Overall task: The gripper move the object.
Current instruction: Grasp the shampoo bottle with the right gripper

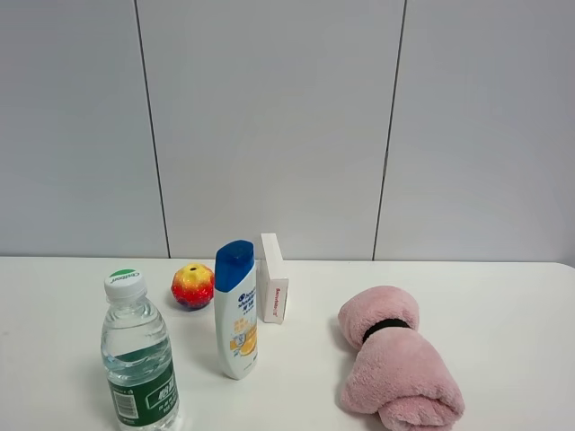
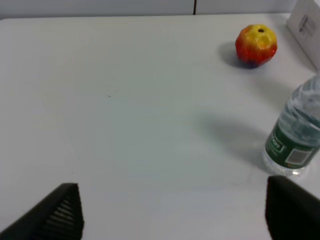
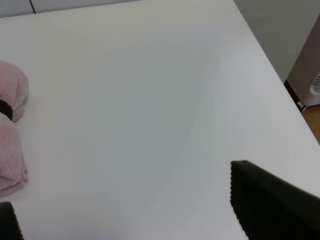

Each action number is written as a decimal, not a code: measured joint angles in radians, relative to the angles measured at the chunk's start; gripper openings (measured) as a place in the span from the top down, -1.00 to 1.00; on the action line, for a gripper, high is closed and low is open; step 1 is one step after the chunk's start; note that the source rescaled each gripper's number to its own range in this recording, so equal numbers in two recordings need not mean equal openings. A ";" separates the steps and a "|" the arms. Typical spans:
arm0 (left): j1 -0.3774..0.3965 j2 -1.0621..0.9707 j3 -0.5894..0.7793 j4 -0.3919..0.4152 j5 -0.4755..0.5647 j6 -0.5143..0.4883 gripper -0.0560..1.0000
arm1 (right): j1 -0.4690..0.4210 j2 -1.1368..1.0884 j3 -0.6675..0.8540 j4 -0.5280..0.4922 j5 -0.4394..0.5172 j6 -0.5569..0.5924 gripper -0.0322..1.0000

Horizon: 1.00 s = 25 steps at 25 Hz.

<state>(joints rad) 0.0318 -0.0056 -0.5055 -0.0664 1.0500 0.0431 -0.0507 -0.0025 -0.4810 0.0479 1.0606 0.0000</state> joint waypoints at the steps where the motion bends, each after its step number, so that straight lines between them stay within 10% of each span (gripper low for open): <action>1: 0.000 0.000 0.000 0.000 0.000 0.000 -1.00 | 0.000 0.000 0.000 0.000 0.000 0.000 -1.00; 25: 0.000 0.000 0.000 0.003 0.000 0.000 -1.00 | 0.000 0.000 0.000 0.000 0.000 0.000 -1.00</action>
<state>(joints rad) 0.0318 -0.0056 -0.5055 -0.0633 1.0500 0.0431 -0.0507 -0.0025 -0.4810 0.0479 1.0606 0.0000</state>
